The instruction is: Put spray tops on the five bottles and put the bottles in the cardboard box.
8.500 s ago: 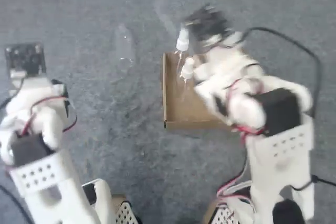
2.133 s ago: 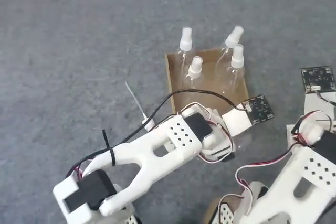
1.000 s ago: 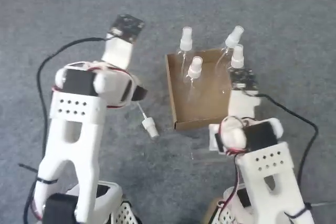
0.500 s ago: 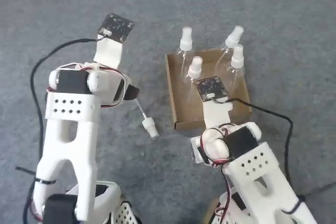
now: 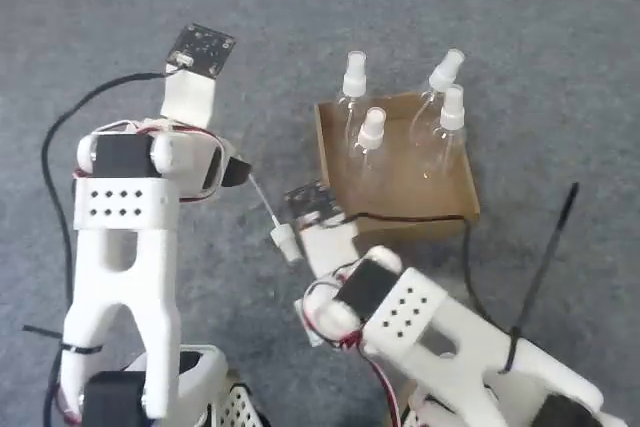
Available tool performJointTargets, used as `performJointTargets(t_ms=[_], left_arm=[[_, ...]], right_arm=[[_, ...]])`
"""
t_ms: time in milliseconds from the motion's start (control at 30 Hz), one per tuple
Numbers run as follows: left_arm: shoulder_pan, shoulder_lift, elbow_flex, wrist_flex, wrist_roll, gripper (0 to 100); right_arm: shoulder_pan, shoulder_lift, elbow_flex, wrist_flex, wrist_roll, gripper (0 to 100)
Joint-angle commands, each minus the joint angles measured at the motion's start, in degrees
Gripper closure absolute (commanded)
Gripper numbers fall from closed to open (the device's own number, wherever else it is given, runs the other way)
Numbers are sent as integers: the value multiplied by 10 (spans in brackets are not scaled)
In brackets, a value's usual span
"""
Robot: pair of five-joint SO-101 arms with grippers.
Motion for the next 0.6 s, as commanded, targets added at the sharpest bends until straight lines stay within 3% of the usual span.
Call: performJointTargets(t_ms=[0, 133, 267, 567], left_arm=[[-20, -25, -1, -22, -8, 739], [-21, -25, -1, -19, -10, 739], [-21, -25, -1, -18, -8, 739], [-21, -25, -1, -18, -7, 739]], right_arm=[[-36, 10, -29, -29, -9, 764], [-58, 39, 7, -73, -9, 764], [-25, 56, 40, -72, 17, 764], [197, 57, 71, -50, 138, 764]])
